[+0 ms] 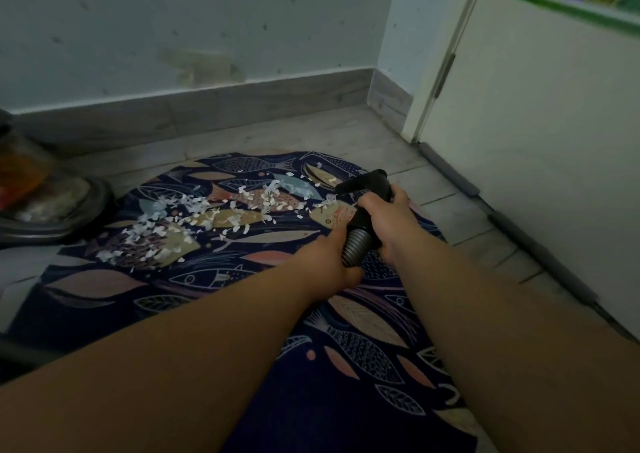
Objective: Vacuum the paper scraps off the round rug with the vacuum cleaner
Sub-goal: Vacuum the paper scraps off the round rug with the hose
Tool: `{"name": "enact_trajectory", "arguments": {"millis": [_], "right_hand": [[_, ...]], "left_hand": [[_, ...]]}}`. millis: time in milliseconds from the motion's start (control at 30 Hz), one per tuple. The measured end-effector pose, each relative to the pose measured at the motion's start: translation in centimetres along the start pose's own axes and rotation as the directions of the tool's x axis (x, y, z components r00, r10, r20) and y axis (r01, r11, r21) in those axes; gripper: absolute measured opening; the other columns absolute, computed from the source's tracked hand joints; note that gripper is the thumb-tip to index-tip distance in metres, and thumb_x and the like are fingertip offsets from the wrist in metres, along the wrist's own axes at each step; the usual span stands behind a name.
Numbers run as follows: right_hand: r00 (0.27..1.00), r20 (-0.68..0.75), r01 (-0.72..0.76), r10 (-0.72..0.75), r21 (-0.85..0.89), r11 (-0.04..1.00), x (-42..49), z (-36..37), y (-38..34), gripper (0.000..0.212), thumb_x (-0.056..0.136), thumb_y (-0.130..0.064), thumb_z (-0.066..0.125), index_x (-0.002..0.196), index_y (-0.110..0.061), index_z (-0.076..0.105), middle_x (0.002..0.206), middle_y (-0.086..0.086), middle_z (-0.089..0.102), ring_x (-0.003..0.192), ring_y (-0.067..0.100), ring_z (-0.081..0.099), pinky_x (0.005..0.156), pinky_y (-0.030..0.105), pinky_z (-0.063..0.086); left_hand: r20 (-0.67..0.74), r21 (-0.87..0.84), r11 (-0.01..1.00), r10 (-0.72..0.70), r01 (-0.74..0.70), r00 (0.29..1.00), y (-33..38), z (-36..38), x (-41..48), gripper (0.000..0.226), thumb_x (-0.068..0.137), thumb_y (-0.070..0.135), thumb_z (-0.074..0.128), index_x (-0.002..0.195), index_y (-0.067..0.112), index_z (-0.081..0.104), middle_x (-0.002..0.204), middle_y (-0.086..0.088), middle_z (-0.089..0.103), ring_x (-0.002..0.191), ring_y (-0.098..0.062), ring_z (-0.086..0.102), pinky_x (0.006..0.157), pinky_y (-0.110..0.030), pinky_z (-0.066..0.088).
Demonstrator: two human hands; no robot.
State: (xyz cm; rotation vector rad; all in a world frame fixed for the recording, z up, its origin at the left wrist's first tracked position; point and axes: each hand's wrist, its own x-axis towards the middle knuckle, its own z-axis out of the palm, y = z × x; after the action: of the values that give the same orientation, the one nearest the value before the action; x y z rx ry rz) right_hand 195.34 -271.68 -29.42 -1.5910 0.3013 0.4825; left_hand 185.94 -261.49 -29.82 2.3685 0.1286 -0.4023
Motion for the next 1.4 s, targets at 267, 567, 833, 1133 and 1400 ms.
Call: {"name": "enact_trajectory", "arguments": {"millis": [267,567,833,1133,1400], "right_hand": [[0.987,-0.156,-0.012,0.026,0.089,0.996,4.4,-3.3,1.3,0.075,0.09,-0.019,0.061,0.153,-0.036,0.023,0.119,0.012,0.056,0.094,0.034,0.063,0.072,0.043,0.059],[0.984,-0.174,-0.032,0.047,0.086,0.996,7.5,-5.7,1.8,0.071,0.09,-0.021,0.061,0.149,-0.041,0.027,0.119,0.011,0.057,0.095,0.033,0.064,0.082,0.052,0.058],[0.995,-0.092,-0.03,0.03,0.001,1.0,9.1,-5.2,2.1,0.071,0.092,-0.024,0.061,0.151,-0.041,0.025,0.121,0.007,0.055,0.096,0.029,0.061,0.08,0.045,0.057],[1.0,0.018,-0.017,0.017,-0.021,1.0,8.8,-4.0,2.0,0.076,0.092,-0.027,0.066,0.153,-0.038,0.023,0.127,0.005,0.053,0.093,0.021,0.058,0.063,0.032,0.05],[0.997,0.077,0.012,-0.006,-0.082,0.997,8.4,-2.9,2.3,0.08,0.09,-0.035,0.069,0.154,-0.037,0.022,0.137,0.004,0.052,0.109,0.024,0.057,0.097,0.043,0.052]], "left_hand": [[0.081,-0.063,0.998,-0.018,0.023,0.997,2.0,1.9,4.9,0.084,0.09,0.03,0.06,0.151,0.031,0.002,0.14,-0.011,0.045,0.116,-0.023,0.051,0.076,-0.017,0.033],[0.155,0.0,0.999,-0.046,0.046,0.987,3.2,3.7,9.0,0.09,0.089,0.029,0.061,0.151,0.027,-0.004,0.132,-0.012,0.052,0.111,-0.026,0.054,0.081,-0.022,0.039],[0.13,-0.021,0.993,-0.109,0.113,0.986,2.5,4.0,9.6,0.091,0.088,0.029,0.062,0.151,0.029,-0.004,0.133,-0.009,0.052,0.104,-0.022,0.054,0.078,-0.022,0.037],[0.095,-0.059,0.987,-0.143,0.149,0.985,2.0,3.5,8.3,0.084,0.087,0.026,0.062,0.149,0.031,0.007,0.123,-0.008,0.053,0.078,-0.017,0.056,0.071,-0.027,0.045],[0.098,-0.038,0.969,-0.238,0.243,0.966,1.7,3.3,6.8,0.092,0.087,0.033,0.06,0.151,0.029,-0.007,0.117,-0.006,0.055,0.077,-0.014,0.055,0.063,-0.022,0.044]]}}
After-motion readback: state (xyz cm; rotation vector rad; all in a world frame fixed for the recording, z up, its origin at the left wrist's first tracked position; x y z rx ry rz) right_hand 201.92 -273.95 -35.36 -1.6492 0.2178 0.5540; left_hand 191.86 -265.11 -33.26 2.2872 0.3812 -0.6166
